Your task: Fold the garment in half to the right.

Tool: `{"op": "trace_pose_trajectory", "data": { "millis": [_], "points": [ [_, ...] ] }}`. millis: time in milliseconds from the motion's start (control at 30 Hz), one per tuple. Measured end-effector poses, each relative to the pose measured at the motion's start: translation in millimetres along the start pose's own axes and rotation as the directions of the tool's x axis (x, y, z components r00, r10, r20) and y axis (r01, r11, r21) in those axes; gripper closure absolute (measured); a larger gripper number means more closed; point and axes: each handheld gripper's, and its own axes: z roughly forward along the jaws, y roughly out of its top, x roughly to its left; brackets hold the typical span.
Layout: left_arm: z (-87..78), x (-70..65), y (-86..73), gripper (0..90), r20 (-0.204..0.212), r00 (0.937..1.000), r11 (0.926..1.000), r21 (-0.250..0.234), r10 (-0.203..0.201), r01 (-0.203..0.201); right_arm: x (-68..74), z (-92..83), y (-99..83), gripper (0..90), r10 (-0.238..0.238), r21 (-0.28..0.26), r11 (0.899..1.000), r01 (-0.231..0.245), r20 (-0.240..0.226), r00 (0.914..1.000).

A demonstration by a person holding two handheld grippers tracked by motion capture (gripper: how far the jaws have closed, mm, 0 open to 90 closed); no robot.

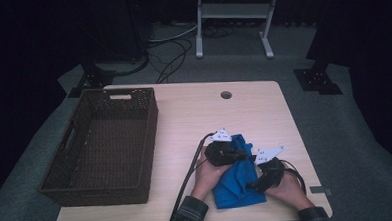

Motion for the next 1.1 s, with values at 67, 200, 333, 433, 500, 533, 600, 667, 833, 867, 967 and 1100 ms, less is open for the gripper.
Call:
{"op": "trace_pose_trajectory", "data": {
  "millis": [67,200,333,433,500,533,600,667,833,867,967,1100],
  "points": [
    [1.2,0.8,-1.1,82.8,0.008,1.0,1.0,0.004,-0.003,0.003,0.0,0.0,0.0,0.0,0.0,0.0,1.0,0.0,0.0,1.0],
    [3.9,1.5,-3.0,82.9,0.015,0.9998,0.9996,0.025,-0.013,0.013,-0.1,0.1,0.0,0.0,-0.002,-0.001,1.0,0.002,0.001,1.0],
    [4.9,2.4,-4.2,81.1,0.011,0.9998,0.9994,0.03,-0.017,0.017,-0.1,0.1,-0.1,0.0,-0.002,-0.001,1.0,0.002,0.0,1.0],
    [3.2,1.7,-4.1,77.9,-0.001,1.0,0.9997,0.022,-0.006,0.006,-0.1,0.1,0.0,0.0,-0.001,0.0,1.0,0.001,0.001,1.0],
    [2.3,1.6,-4.6,77.3,-0.003,1.0,0.9998,0.017,-0.008,0.008,-0.1,0.1,0.0,0.0,-0.002,0.0,1.0,0.002,0.0,1.0],
    [2.1,1.7,-4.9,77.2,-0.003,1.0,0.9998,0.016,-0.009,0.009,-0.1,0.1,0.0,0.0,-0.001,0.0,1.0,0.001,0.001,1.0],
    [1.7,1.7,-5.4,76.1,-0.003,0.9999,0.9998,0.016,-0.01,0.01,-0.1,0.1,0.0,0.0,-0.001,0.0,1.0,0.001,0.001,1.0],
    [0.8,0.9,-5.3,73.9,-0.005,1.0,0.9999,0.014,-0.003,0.003,-0.1,0.1,-0.1,0.0,-0.001,0.0,1.0,0.001,0.001,1.0],
    [-4.8,-0.4,-3.5,64.4,-0.033,0.9994,0.9998,-0.013,0.015,-0.015,-0.1,0.0,0.0,0.0,0.0,0.0,1.0,0.0,0.0,1.0],
    [-6.3,-0.3,-3.0,62.4,-0.039,0.999,0.9996,-0.016,0.023,-0.023,-0.2,0.0,0.0,0.0,0.0,0.0,1.0,0.0,0.0,1.0],
    [-11.5,-0.7,-1.6,56.7,-0.058,0.9978,0.9989,-0.031,0.032,-0.034,-0.1,0.0,0.1,0.0,0.0,0.0,1.0,0.0,-0.001,1.0],
    [-19.1,0.5,-0.4,44.8,-0.098,0.9944,0.9979,-0.046,0.04,-0.044,-0.2,0.0,0.1,0.0,-0.001,-0.001,1.0,0.001,-0.001,1.0]
  ]
}}
